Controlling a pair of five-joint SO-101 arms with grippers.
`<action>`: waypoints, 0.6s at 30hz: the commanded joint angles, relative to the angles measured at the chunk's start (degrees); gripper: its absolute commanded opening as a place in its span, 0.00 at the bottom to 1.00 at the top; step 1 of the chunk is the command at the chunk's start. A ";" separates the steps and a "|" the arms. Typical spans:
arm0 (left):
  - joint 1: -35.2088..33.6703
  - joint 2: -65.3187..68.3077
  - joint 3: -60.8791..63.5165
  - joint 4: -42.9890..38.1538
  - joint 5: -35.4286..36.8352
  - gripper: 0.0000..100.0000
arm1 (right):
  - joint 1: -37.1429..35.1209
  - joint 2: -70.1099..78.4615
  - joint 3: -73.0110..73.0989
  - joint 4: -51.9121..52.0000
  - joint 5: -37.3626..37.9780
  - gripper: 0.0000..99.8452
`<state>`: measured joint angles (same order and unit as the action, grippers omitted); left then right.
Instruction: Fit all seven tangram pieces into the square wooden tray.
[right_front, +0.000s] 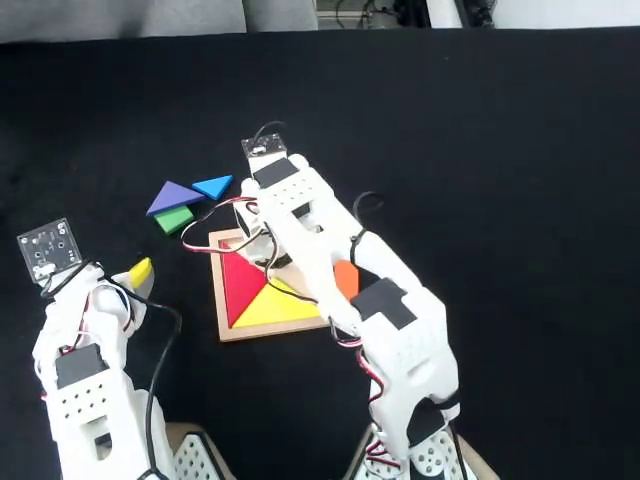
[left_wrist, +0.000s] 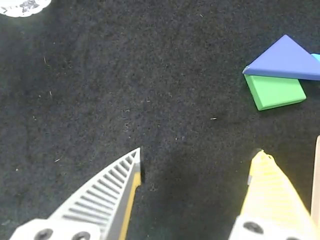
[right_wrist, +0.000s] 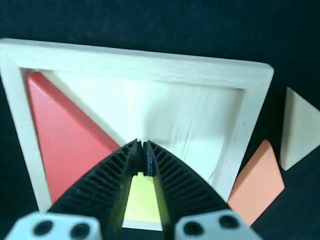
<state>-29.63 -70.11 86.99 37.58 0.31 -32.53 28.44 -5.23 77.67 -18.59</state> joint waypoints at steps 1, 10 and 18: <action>0.84 0.09 -0.75 -0.35 0.44 0.34 | -0.44 -1.19 -1.01 0.70 -0.09 0.01; 0.84 0.09 -0.75 -0.35 0.44 0.34 | -0.88 2.24 -0.84 -0.88 -0.09 0.01; 0.75 0.09 -0.75 -0.35 0.44 0.34 | -4.04 2.77 -1.71 0.97 -0.09 0.01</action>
<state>-29.63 -70.11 86.99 37.58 0.31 -33.67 31.34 -5.41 77.67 -18.59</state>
